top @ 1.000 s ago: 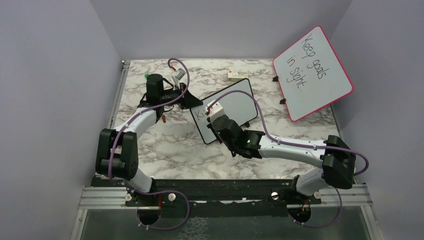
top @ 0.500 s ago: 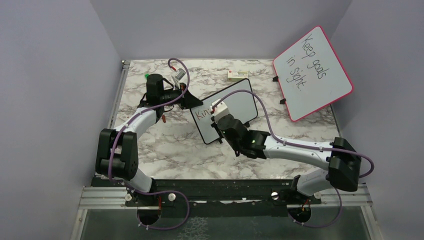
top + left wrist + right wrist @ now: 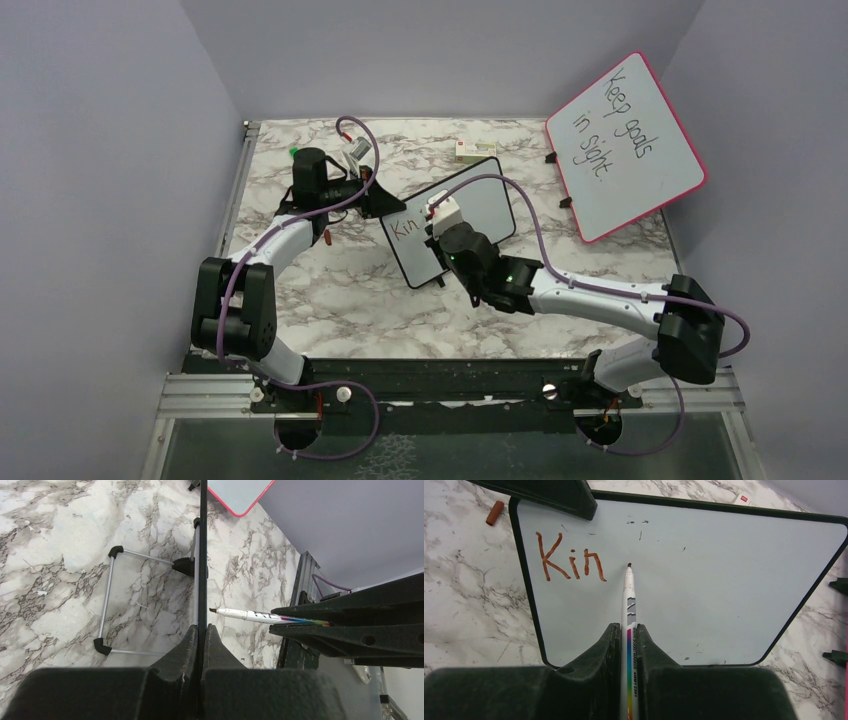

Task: Write a sentence on the whiteboard

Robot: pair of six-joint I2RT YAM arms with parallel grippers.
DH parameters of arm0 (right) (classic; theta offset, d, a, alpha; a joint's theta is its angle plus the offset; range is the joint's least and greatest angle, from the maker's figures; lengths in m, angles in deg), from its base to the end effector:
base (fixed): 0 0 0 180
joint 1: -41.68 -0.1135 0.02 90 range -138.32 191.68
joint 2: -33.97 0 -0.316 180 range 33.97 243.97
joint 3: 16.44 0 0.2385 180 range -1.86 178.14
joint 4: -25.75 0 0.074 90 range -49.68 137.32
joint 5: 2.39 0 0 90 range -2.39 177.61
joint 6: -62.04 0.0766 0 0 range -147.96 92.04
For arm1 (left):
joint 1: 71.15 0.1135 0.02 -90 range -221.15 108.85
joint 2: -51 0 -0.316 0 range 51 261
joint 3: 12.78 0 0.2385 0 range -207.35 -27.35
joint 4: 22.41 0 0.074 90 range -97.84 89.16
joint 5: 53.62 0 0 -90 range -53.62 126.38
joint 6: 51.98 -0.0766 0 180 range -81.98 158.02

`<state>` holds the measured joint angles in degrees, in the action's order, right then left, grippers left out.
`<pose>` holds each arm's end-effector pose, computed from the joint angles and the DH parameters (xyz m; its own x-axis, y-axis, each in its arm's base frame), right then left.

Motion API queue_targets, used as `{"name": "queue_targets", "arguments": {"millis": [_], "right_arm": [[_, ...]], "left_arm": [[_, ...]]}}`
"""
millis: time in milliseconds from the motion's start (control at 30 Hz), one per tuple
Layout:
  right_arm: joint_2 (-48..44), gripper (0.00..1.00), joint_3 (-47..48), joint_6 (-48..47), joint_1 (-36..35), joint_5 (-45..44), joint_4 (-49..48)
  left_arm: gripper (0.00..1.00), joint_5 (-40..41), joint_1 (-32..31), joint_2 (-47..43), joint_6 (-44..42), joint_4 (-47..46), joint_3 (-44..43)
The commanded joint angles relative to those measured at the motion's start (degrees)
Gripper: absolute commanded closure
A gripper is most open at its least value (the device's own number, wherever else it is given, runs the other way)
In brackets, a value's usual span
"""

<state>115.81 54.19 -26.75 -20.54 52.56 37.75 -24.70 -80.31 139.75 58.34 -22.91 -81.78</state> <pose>0.1949 0.2757 0.3261 -0.1937 -0.3307 -0.9236 -0.4743 0.8557 -0.2069 0.3274 -0.1207 0.3122 -0.6153 -0.0709 -0.7851 0.7242 0.3426 -0.5985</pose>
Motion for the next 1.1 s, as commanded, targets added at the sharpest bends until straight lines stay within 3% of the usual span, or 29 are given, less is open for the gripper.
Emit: {"name": "queue_targets", "arguments": {"millis": [0, 1067], "right_arm": [[0.8, 0.99, 0.7, -0.6, 0.3, 1.3, -2.3], [2.4, 0.99, 1.6, -0.7, 0.4, 1.0, -5.2]], "left_arm": [[1.00, -2.2, 0.0, 0.6, -0.6, 1.4, -0.4], [1.00, -2.4, 0.0, 0.8, -0.6, 1.4, -0.5]]}}
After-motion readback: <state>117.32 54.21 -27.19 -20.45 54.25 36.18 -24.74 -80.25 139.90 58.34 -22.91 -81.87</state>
